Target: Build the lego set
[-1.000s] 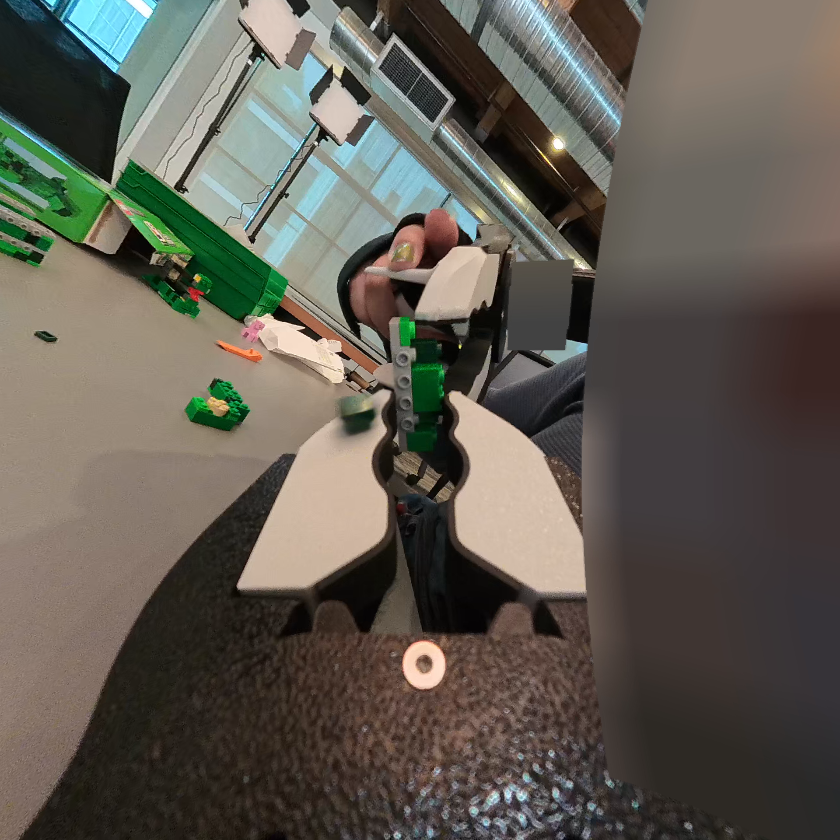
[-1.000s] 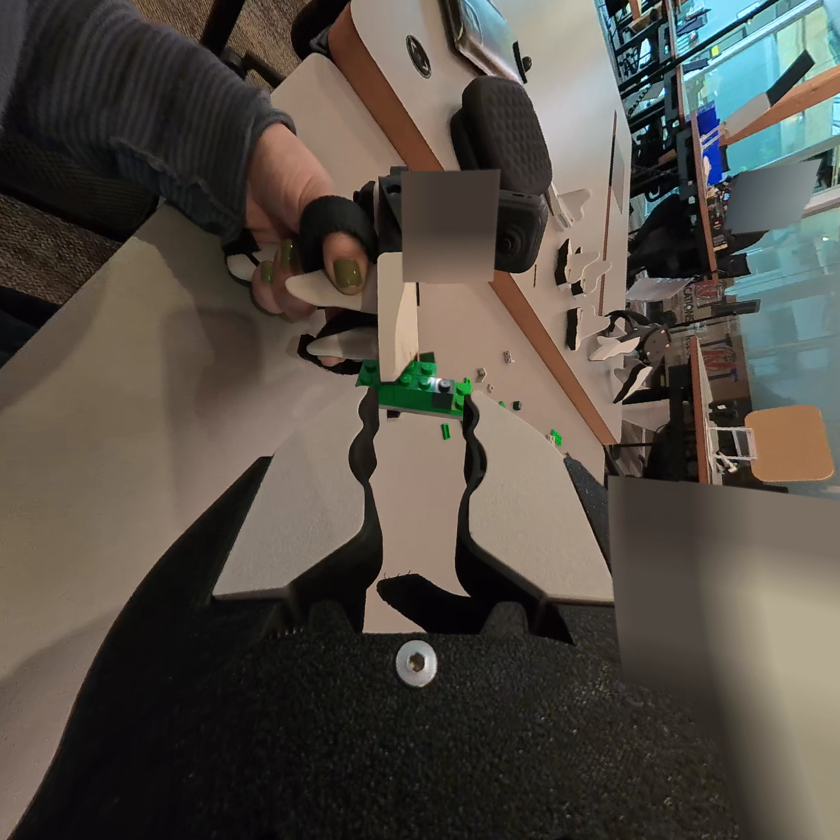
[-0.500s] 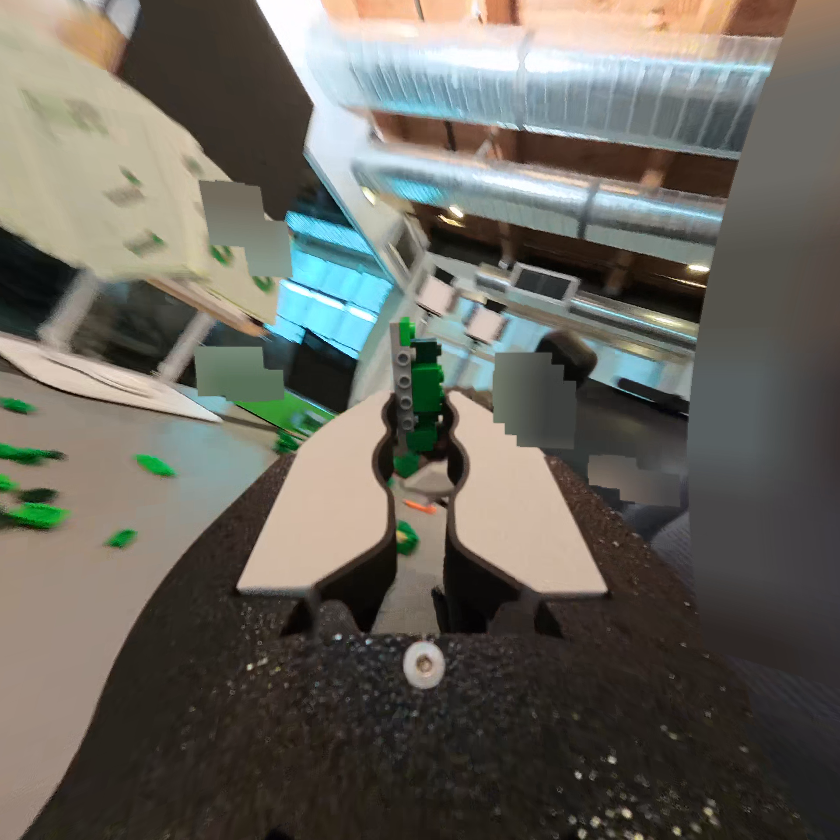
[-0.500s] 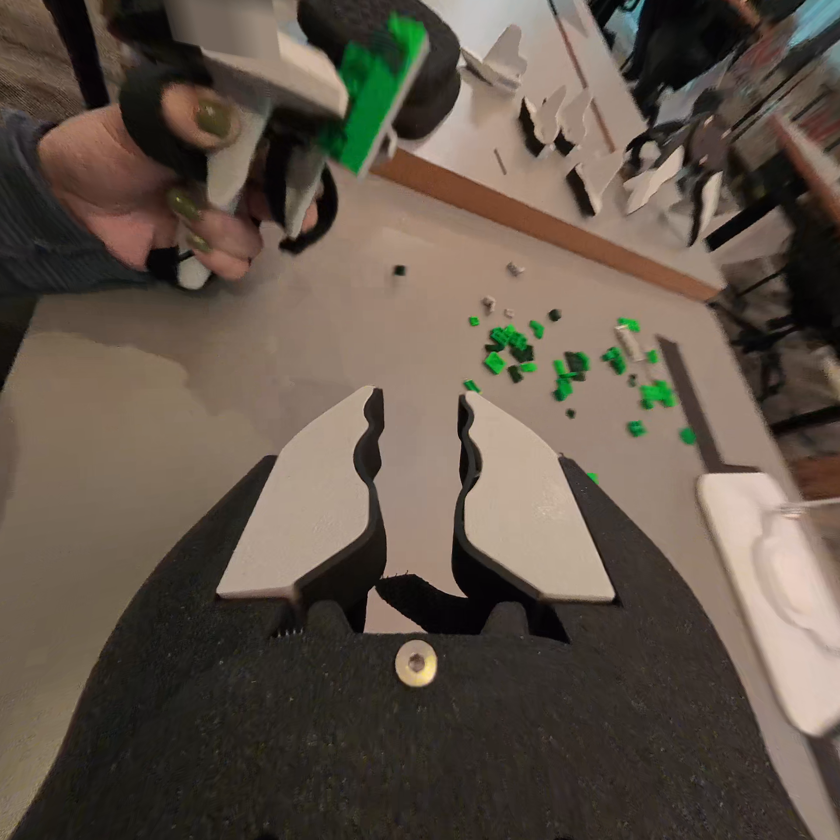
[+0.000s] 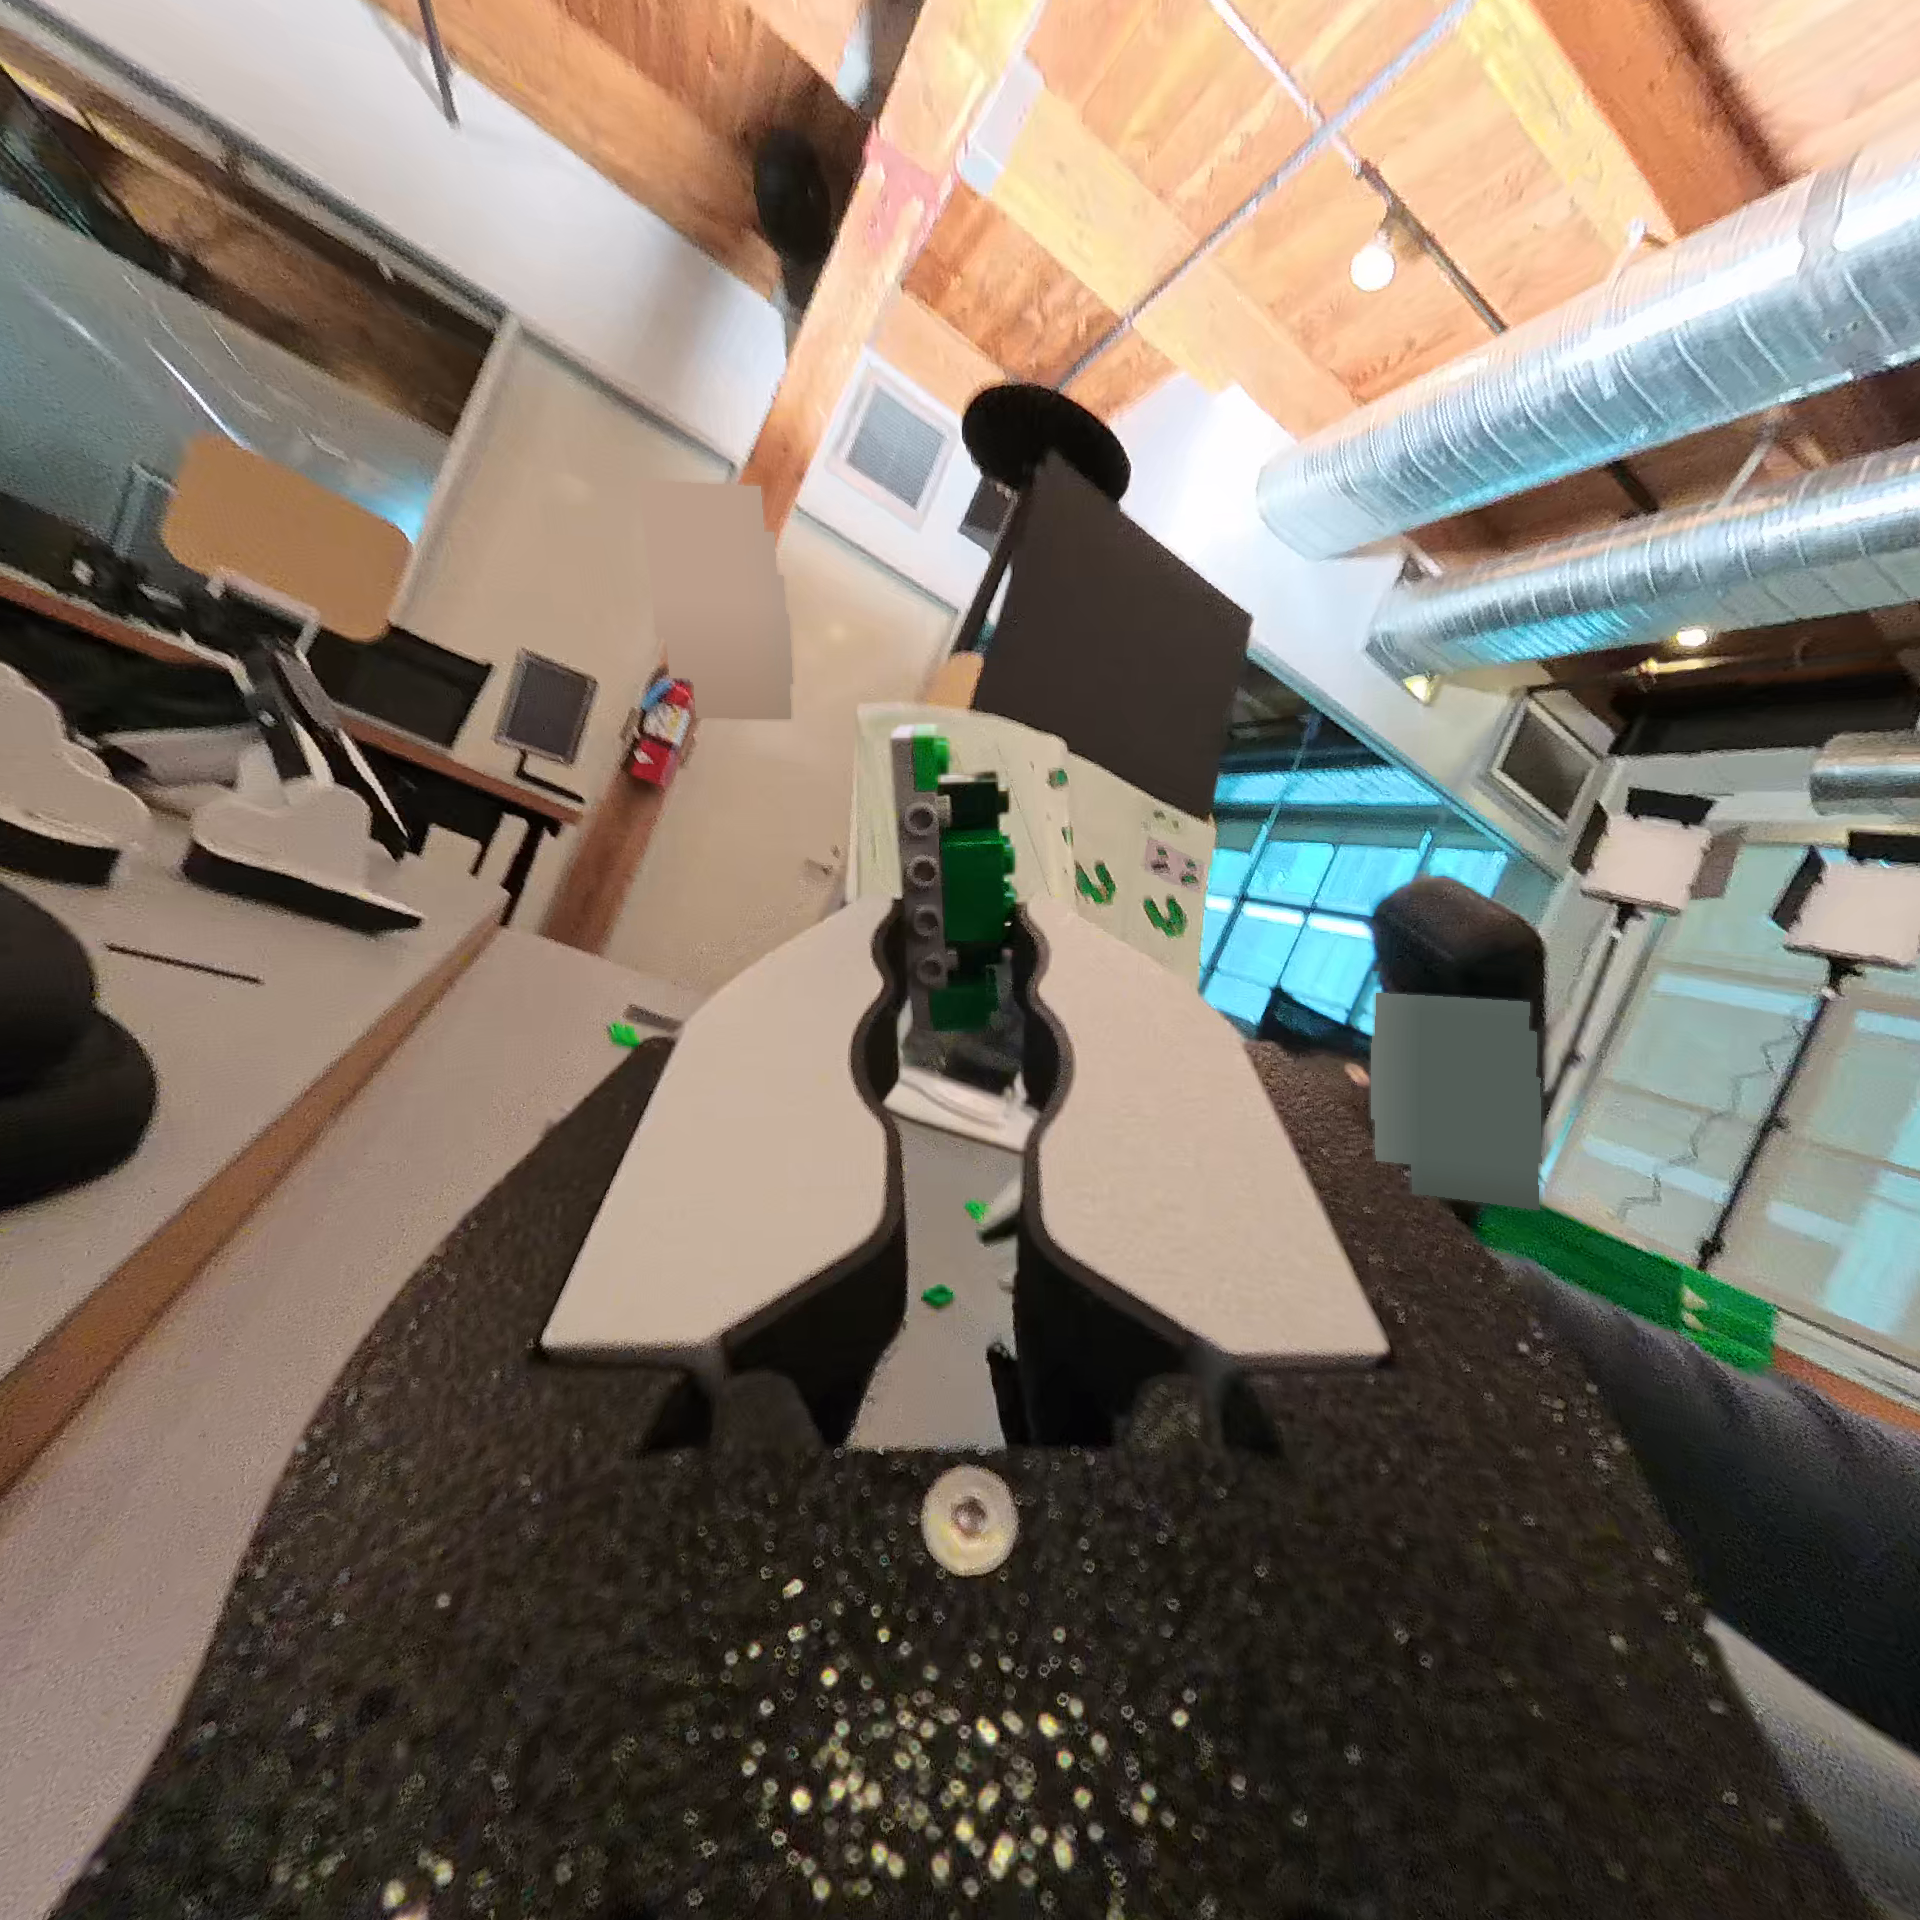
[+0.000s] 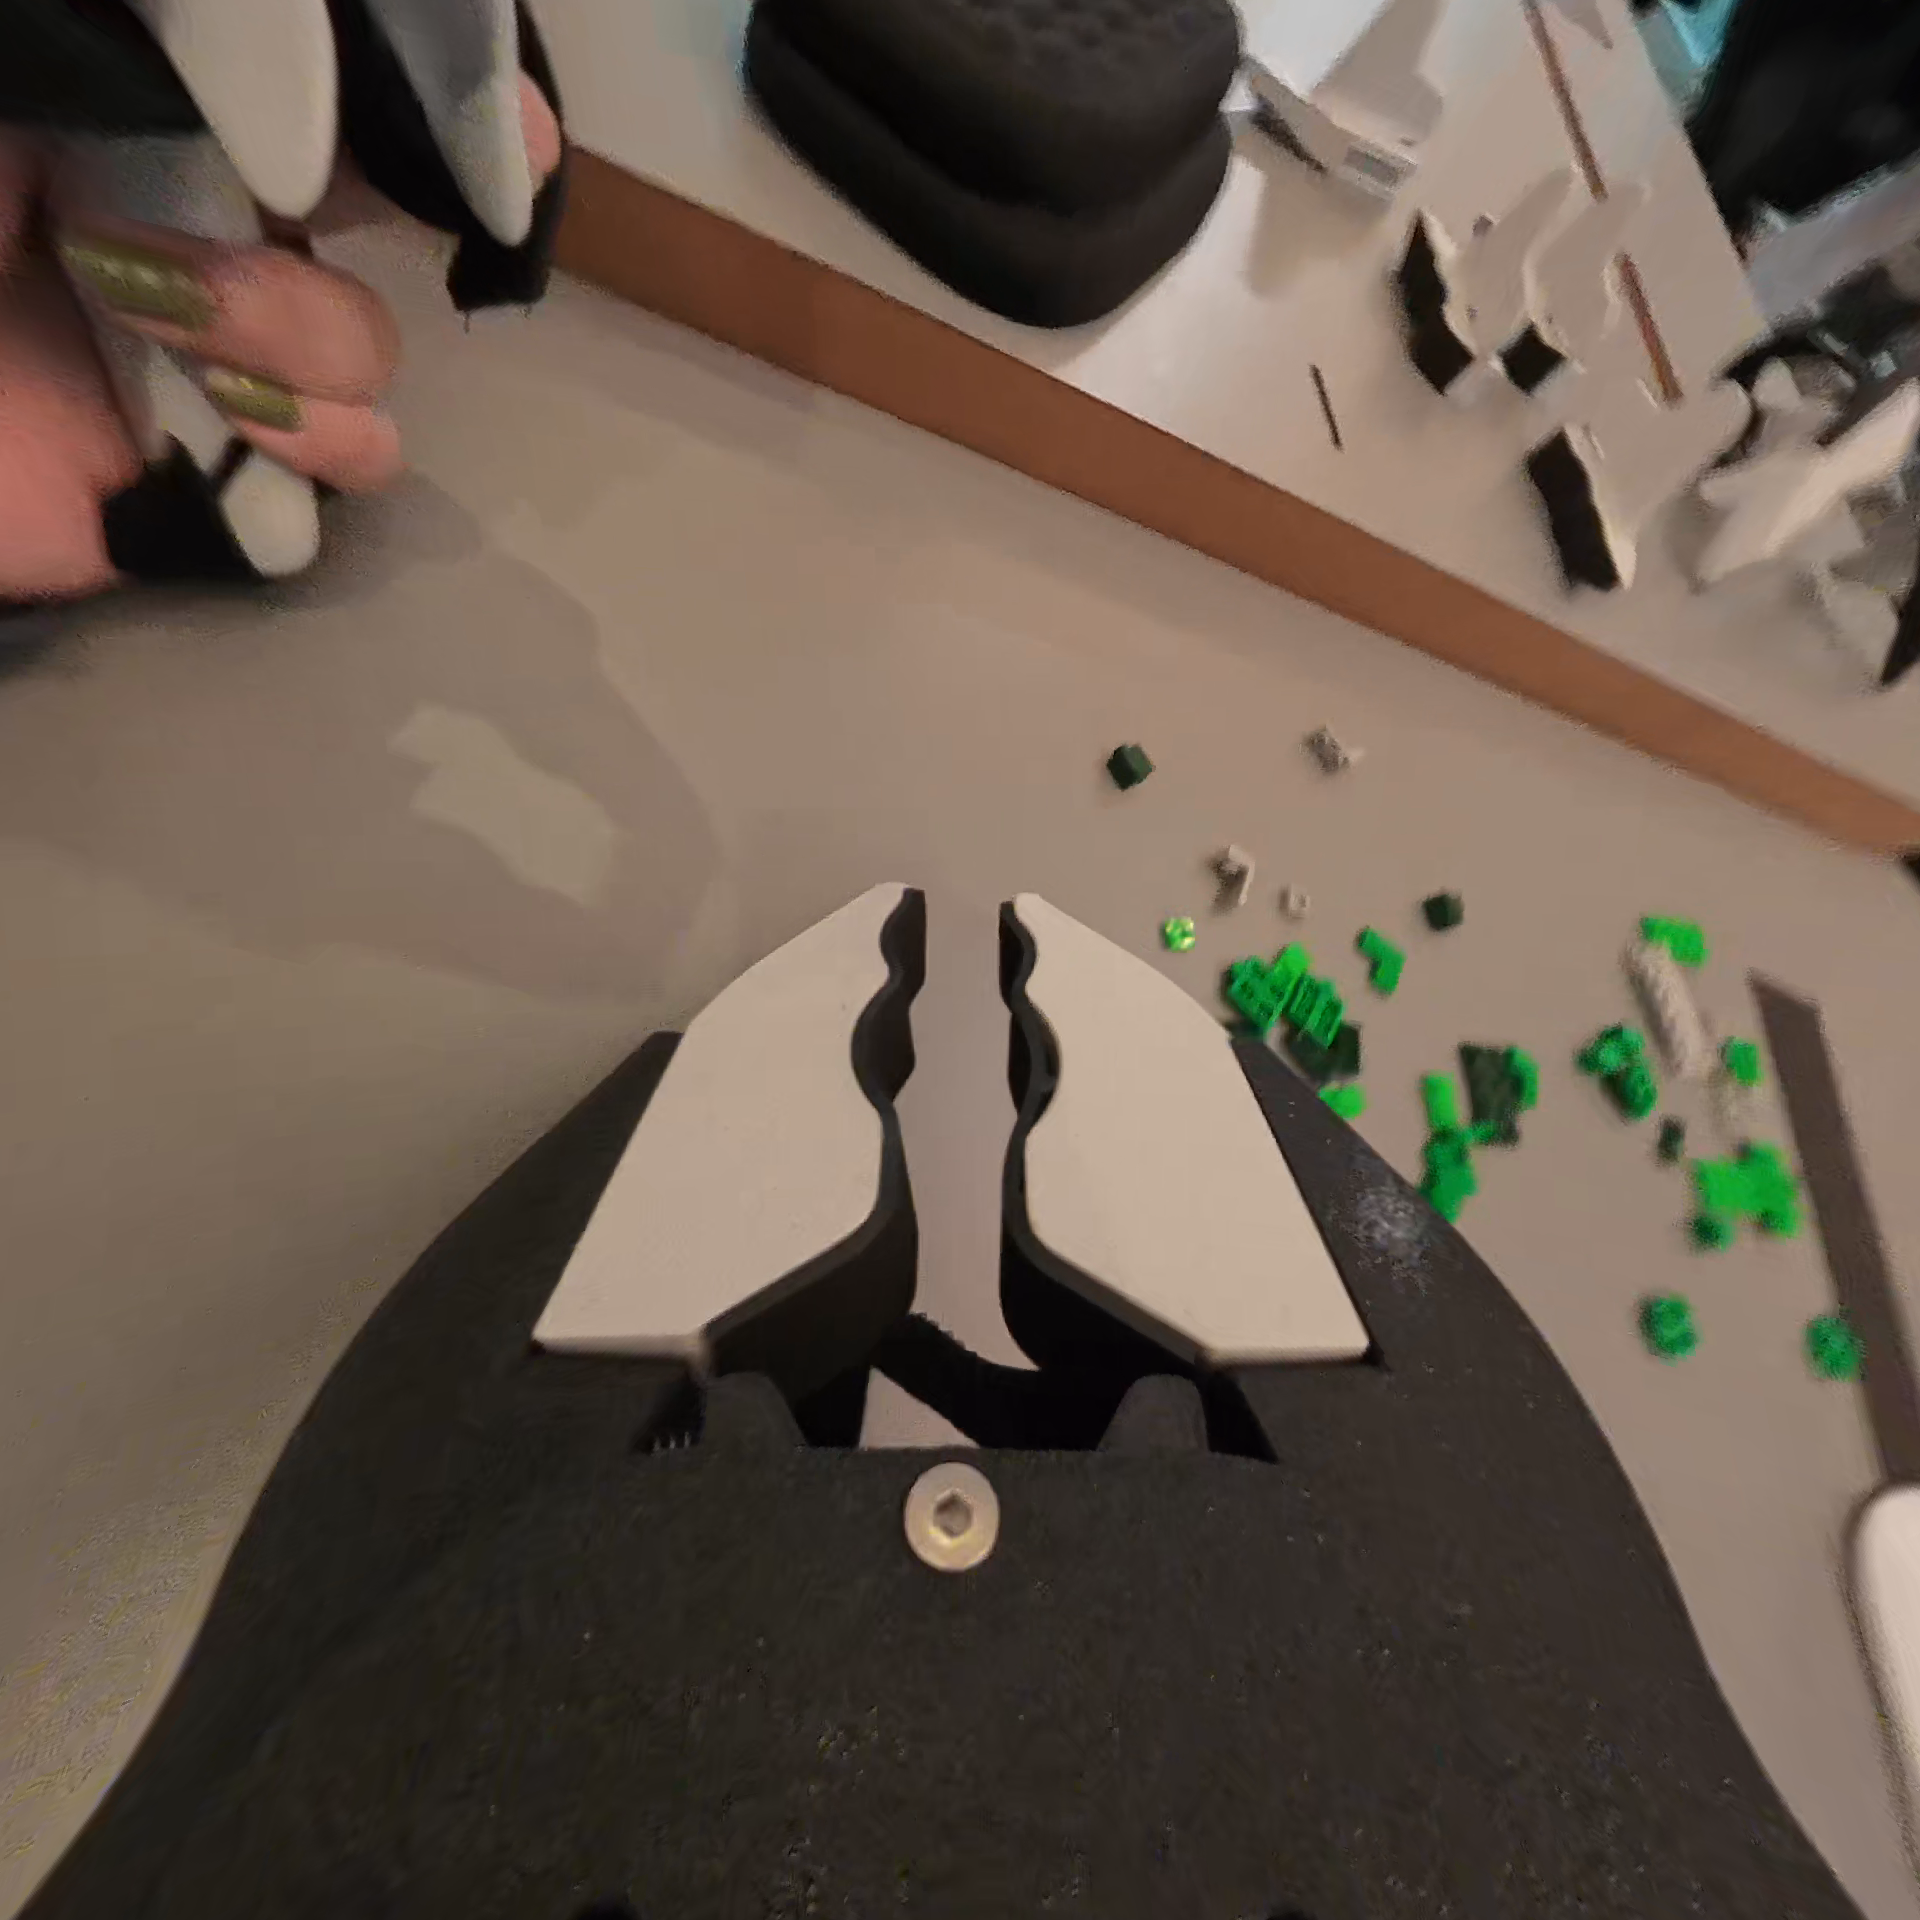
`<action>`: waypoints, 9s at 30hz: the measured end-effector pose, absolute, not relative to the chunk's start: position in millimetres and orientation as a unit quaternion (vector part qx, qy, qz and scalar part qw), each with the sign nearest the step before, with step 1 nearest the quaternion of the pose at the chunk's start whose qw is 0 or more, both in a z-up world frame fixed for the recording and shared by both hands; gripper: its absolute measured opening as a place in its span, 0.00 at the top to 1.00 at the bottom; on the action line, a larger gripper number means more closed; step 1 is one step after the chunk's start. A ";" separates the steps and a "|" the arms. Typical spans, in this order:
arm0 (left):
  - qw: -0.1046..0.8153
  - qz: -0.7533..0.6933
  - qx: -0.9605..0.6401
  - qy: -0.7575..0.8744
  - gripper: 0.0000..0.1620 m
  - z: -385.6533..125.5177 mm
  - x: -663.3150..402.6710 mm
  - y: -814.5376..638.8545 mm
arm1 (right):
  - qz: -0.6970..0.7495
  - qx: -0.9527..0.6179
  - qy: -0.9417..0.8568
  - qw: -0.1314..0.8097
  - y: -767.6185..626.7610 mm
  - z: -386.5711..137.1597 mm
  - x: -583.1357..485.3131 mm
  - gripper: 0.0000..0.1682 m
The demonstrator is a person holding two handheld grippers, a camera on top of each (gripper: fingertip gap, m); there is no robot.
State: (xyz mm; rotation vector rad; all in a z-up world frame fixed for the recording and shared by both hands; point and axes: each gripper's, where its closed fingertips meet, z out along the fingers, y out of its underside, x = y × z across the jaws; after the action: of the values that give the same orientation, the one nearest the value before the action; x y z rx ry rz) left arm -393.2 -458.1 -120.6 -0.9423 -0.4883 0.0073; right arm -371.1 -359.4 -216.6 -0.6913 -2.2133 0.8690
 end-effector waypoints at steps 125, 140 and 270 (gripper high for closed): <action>0.811 -0.225 -0.528 -0.117 0.89 -129.8 -332.5 -388.1 | 0.189 -0.482 -0.839 0.167 -248.0 -258.1 -272.2 0.86; 0.809 -0.236 -0.527 -0.113 0.89 -129.5 -330.1 -386.6 | 0.154 -0.488 -0.832 0.214 -244.9 -266.8 -276.4 0.95; 0.473 -0.543 -0.686 -0.103 0.89 -197.4 -220.5 -327.8 | 0.185 -0.313 -0.908 0.210 -317.9 -186.1 -239.0 0.90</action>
State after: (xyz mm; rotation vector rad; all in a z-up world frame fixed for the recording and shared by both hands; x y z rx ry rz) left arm -220.5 -327.8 -197.4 -1.6798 -0.2527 -1.3279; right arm -239.0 -317.9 -186.1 -0.8703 -2.5231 0.5135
